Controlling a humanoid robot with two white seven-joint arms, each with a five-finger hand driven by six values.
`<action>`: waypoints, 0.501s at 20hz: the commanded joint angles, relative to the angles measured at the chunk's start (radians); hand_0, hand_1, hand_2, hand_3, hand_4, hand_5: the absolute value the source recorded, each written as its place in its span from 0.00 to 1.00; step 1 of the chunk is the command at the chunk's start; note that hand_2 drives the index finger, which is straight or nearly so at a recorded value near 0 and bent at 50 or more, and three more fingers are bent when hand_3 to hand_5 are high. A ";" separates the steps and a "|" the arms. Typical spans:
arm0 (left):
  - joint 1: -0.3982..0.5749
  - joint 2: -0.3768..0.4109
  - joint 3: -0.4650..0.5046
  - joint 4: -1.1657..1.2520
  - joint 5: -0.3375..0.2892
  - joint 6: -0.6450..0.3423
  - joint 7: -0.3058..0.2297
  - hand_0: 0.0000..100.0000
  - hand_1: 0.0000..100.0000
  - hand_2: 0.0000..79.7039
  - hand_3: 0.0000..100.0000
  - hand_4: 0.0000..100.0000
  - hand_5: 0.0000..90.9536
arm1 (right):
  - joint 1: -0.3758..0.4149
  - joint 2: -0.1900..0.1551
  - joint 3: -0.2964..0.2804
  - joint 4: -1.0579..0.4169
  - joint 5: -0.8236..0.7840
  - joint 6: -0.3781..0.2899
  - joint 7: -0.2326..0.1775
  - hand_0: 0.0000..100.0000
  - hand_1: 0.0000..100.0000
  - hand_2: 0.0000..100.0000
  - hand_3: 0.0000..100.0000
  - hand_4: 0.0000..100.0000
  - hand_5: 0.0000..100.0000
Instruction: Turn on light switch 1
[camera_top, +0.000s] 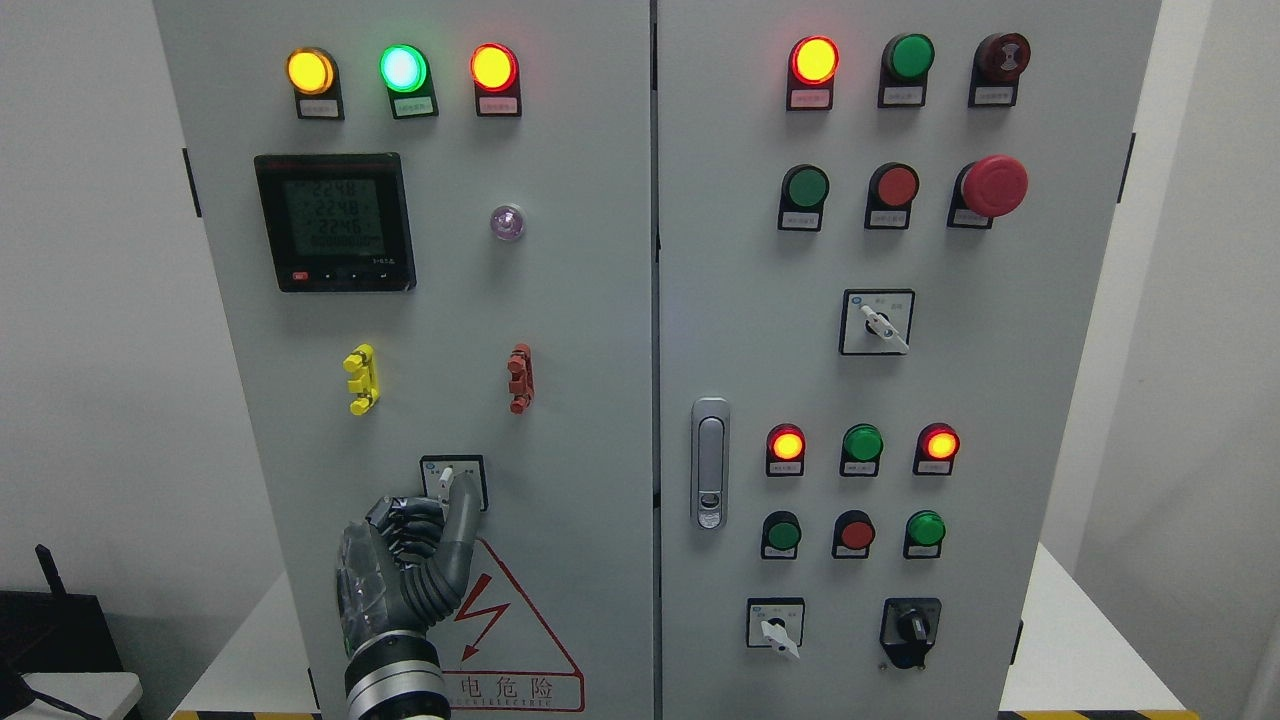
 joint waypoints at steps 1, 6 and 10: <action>-0.001 -0.001 -0.001 0.001 -0.001 0.003 0.002 0.21 0.44 0.71 0.78 0.79 0.80 | 0.000 0.000 0.000 0.000 -0.018 -0.001 0.000 0.12 0.39 0.00 0.00 0.00 0.00; -0.002 0.001 -0.001 0.001 -0.007 0.005 0.002 0.22 0.44 0.72 0.78 0.79 0.80 | 0.000 0.000 0.000 0.000 -0.018 -0.001 0.000 0.12 0.39 0.00 0.00 0.00 0.00; -0.007 -0.001 -0.001 0.001 -0.007 0.006 0.002 0.22 0.44 0.72 0.79 0.79 0.81 | 0.000 0.000 0.000 0.000 -0.017 -0.001 0.000 0.12 0.39 0.00 0.00 0.00 0.00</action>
